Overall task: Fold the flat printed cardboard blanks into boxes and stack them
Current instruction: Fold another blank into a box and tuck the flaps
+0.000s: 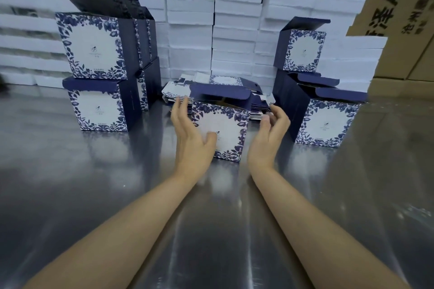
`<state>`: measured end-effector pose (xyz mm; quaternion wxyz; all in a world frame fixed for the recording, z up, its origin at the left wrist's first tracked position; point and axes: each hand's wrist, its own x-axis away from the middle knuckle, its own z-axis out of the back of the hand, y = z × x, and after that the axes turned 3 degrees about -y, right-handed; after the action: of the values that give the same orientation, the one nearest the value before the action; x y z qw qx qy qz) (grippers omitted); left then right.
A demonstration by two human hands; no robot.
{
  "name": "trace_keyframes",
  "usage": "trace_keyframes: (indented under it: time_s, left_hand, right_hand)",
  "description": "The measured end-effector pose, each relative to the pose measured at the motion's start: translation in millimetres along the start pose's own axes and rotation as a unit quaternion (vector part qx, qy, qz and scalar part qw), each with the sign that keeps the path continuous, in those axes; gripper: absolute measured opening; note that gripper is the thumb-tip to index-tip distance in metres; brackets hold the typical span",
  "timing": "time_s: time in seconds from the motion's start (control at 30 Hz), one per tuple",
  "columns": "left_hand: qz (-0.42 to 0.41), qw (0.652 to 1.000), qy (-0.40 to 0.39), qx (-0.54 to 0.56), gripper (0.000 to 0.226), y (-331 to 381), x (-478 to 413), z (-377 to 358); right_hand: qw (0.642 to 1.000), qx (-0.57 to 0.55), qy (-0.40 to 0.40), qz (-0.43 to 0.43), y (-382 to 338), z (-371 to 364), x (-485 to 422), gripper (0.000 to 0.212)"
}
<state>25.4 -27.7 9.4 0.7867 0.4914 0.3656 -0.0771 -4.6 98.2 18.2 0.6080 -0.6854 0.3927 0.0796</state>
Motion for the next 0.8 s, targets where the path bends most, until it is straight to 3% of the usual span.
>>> trace_keyframes:
  time_s: [0.1, 0.33, 0.6, 0.8]
  left_hand:
    - [0.012, 0.997, -0.036, -0.061, 0.106, 1, 6, -11]
    - [0.035, 0.985, -0.08, -0.145, 0.133, -7, -4, -26]
    - [0.022, 0.978, -0.05, -0.202, 0.126, -12, -9, -44]
    - [0.011, 0.984, 0.024, -0.175, 0.125, -8, -16, -44]
  right_hand:
    - [0.998, 0.015, -0.002, -0.062, 5, 1, -5, 0.033]
    - [0.99, -0.037, -0.087, -0.101, 8, -2, -5, 0.023]
    - [0.969, -0.15, -0.088, -0.173, 11, -1, -12, 0.032]
    - [0.968, -0.14, -0.114, -0.175, 16, -7, -14, 0.03]
